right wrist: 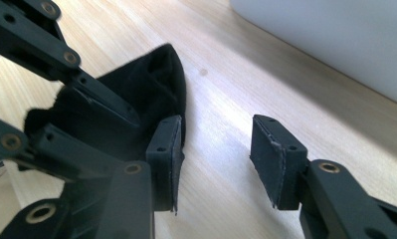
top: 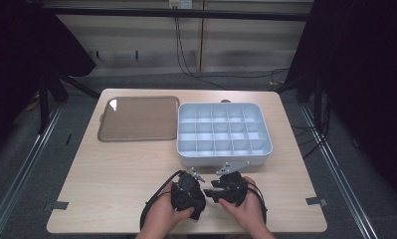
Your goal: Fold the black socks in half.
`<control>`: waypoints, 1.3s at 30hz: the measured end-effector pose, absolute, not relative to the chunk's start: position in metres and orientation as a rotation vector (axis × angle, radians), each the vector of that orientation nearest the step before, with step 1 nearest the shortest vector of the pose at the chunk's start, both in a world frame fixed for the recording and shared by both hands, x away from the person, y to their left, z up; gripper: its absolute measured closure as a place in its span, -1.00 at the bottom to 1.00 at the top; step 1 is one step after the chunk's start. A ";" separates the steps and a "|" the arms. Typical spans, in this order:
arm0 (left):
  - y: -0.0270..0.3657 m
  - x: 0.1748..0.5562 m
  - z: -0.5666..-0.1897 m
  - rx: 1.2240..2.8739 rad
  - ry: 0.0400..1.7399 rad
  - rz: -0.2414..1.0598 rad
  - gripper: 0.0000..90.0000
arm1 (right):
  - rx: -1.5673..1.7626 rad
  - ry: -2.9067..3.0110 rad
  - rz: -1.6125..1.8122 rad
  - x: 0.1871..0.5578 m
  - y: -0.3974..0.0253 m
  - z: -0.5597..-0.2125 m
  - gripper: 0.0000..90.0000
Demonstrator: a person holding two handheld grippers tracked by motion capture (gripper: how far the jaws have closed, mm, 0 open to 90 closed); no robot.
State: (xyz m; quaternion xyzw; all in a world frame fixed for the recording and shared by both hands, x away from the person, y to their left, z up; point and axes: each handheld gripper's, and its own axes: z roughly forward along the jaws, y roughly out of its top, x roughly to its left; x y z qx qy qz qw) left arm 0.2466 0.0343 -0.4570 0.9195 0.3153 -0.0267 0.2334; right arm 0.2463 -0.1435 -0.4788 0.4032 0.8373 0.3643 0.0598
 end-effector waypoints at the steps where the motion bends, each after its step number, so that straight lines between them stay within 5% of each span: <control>1: 0.034 0.247 -0.457 2.524 0.863 -0.071 0.50 | 1.223 2.533 1.104 0.247 -0.143 -0.478 0.24; 18: 0.035 0.247 -0.457 2.509 0.850 -0.095 0.36 | 1.185 2.582 1.093 0.249 -0.126 -0.479 0.24; 26: 0.037 0.248 -0.457 2.492 0.853 -0.127 0.27 | 1.107 2.632 1.088 0.244 -0.120 -0.480 0.80; 39: 0.062 0.256 -0.427 2.395 0.922 -0.123 0.07 | 1.042 2.662 1.037 0.244 -0.116 -0.482 0.87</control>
